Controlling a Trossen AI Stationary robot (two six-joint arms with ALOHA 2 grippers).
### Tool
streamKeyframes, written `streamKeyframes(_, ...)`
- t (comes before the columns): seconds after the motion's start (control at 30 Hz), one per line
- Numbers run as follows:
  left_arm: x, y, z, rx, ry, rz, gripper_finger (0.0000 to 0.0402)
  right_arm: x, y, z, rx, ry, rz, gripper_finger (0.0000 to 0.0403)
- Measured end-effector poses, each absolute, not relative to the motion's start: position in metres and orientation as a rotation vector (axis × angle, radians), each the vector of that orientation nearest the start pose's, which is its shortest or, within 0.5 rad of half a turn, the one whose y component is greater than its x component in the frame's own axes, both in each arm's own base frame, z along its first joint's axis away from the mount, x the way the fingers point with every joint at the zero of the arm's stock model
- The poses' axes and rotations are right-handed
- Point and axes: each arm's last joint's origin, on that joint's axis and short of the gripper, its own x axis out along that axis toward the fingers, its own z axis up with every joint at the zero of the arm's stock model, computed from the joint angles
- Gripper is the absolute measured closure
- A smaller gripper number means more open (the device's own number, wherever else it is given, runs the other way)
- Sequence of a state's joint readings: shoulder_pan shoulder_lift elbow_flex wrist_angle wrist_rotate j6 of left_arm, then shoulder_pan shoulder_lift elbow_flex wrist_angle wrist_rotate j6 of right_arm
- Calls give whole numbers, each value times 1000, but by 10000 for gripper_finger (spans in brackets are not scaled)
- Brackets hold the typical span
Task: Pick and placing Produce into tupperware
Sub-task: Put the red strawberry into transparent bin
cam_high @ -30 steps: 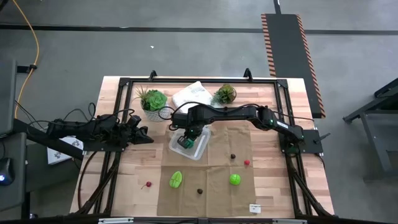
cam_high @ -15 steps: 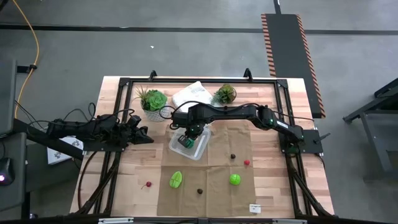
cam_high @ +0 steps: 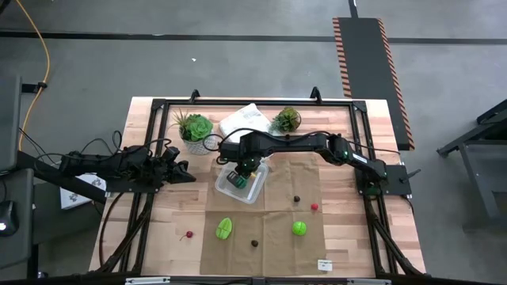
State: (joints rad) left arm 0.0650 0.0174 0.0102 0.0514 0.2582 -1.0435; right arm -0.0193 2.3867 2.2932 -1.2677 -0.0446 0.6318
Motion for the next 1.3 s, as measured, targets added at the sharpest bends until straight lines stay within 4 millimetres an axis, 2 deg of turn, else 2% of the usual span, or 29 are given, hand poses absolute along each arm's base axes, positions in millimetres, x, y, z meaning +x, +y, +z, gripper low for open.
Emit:
streamKeyframes(0.13,97,-1,171,-1033,61,-198,401,483,-8,231,567,1288,-412,324)
streamKeyframes(0.33,97,-1,171,-1033,61,-198,401,488,-1,254,561,1176,-369,324)
streamKeyframes(0.6,97,-1,171,-1033,61,-198,401,482,0,289,568,1056,-319,324)
streamKeyframes(0.93,97,-1,171,-1033,60,-198,401,453,-11,351,518,925,-212,325)
streamKeyframes(1.13,97,-1,171,-1033,60,-198,401,429,-12,391,360,829,-93,325)
streamKeyframes(1.3,97,-1,171,-1034,57,-191,401,408,-11,419,305,762,-60,325)
